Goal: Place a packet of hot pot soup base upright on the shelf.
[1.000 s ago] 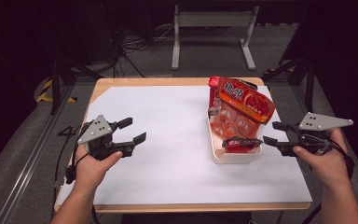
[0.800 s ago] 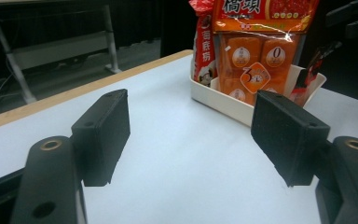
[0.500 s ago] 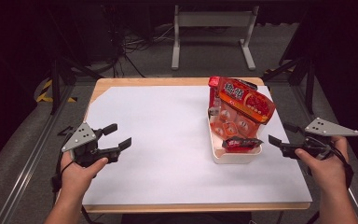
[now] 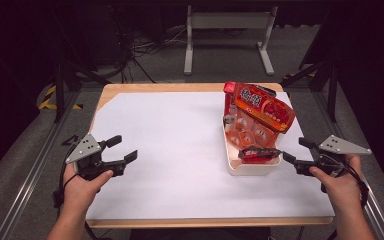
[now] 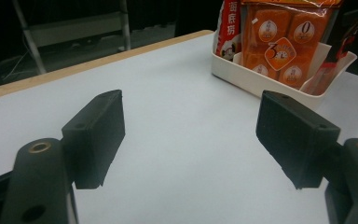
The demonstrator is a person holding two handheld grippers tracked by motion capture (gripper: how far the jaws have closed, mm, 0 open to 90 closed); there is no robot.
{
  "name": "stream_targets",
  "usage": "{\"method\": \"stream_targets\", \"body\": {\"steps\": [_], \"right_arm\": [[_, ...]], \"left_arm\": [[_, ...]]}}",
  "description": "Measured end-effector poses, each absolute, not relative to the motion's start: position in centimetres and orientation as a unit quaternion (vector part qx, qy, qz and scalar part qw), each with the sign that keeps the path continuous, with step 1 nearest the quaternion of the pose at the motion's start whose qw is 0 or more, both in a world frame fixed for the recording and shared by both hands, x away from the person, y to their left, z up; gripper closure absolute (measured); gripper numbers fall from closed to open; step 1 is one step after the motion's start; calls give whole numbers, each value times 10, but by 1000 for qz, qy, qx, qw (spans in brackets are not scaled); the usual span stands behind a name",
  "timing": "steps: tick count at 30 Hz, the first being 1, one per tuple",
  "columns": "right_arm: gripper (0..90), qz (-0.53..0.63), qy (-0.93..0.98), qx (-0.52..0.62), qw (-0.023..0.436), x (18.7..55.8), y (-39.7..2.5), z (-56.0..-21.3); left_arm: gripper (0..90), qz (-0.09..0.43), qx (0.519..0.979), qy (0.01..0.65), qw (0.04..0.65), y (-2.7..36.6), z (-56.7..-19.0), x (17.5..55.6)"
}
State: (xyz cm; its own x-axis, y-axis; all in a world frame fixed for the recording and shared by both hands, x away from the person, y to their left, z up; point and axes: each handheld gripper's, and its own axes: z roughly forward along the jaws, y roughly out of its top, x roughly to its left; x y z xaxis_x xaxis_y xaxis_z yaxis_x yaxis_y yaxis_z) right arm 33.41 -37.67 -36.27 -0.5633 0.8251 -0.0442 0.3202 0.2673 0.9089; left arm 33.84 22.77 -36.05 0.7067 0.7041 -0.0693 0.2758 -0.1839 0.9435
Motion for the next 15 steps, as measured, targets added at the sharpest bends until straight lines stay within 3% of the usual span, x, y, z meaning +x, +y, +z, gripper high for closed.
{"method": "stream_targets", "body": {"steps": [15], "right_arm": [[186, 455, 765, 367, 271, 334, -371, -381]], "left_arm": [[244, 203, 730, 345, 554, 249, -374, 330]]}}
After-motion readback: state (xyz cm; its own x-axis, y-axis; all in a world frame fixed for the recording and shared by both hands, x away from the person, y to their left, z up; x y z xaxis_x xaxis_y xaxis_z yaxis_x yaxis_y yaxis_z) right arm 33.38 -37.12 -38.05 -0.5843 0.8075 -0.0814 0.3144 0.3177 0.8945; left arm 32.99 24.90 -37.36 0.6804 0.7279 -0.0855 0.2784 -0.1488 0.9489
